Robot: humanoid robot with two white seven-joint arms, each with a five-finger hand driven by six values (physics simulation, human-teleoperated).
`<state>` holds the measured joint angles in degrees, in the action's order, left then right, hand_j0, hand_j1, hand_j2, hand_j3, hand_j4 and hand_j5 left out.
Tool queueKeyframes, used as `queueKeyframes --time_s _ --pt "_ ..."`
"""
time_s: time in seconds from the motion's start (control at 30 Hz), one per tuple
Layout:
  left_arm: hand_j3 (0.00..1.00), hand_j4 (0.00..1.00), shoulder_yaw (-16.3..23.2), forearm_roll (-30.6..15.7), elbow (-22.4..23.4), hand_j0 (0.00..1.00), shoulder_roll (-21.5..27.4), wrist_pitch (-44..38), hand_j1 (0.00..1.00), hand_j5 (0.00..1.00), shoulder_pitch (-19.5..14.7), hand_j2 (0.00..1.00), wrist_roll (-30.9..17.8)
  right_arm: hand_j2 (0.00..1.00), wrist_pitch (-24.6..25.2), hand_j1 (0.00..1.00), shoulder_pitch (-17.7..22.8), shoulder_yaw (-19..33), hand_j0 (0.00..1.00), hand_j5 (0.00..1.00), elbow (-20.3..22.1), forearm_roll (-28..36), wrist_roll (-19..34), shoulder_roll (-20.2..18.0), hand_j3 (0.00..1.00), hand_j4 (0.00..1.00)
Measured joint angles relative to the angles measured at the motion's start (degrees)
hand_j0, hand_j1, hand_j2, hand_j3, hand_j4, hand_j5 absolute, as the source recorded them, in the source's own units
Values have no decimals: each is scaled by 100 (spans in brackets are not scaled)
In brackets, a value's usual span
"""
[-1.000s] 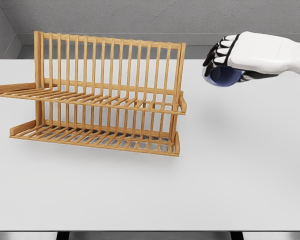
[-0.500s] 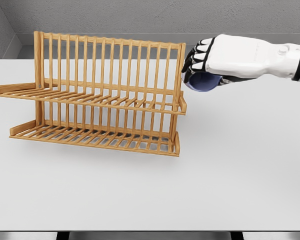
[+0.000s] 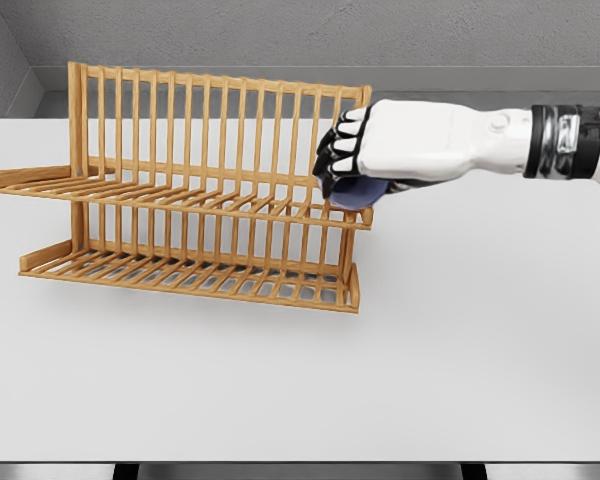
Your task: Right arm put cup on second shelf
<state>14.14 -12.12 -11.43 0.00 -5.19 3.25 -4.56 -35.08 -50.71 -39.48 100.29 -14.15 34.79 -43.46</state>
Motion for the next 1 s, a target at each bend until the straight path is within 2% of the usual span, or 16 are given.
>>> queueKeyframes --time_s 0.13,0.17,0.2,0.47,0.6,0.67,0.7,0.77,0.87,0.97,1.0 --pt "100 100 0 0 0 100 0 0 100 100 0 100 0 64 0 64 -35 -108 64 64 -2 9 5 40 64 64" --pt "100 100 0 0 0 100 0 0 100 100 0 100 0 74 0 74 -35 -128 74 74 -4 11 6 46 74 74" --pt "100 100 0 0 0 100 0 0 100 100 0 100 0 100 0 100 -35 -144 100 100 -6 15 8 50 100 100" --pt "100 100 0 0 0 100 0 0 100 100 0 100 0 100 -10 100 -158 -56 100 100 9 52 24 32 100 100" --pt "100 100 0 0 0 100 0 0 100 100 0 100 0 100 -10 100 -114 644 100 100 11 165 24 -38 100 100" --pt "100 100 0 0 0 100 0 0 100 100 0 100 0 100 -10 100 -9 1053 100 100 2 226 25 -206 100 100" --pt "100 100 1 0 0 100 0 0 100 100 0 100 0 100 -11 100 219 1289 100 100 -13 242 25 -343 100 100" --pt "100 100 0 0 -1 100 0 0 100 100 0 100 0 100 -18 100 1063 1811 100 100 -132 248 27 -614 100 100" --pt "100 100 -1 1 -1 100 0 0 100 100 0 100 0 100 -19 100 2197 2238 100 100 -574 240 27 -824 100 100" --pt "100 100 -1 0 -2 100 0 0 100 100 0 100 0 100 -27 100 3506 2811 100 100 -931 72 29 -340 100 100" --pt "100 100 -1 0 -1 100 0 0 100 100 0 100 0 100 -22 100 3595 3026 100 100 -994 22 27 -174 100 100"
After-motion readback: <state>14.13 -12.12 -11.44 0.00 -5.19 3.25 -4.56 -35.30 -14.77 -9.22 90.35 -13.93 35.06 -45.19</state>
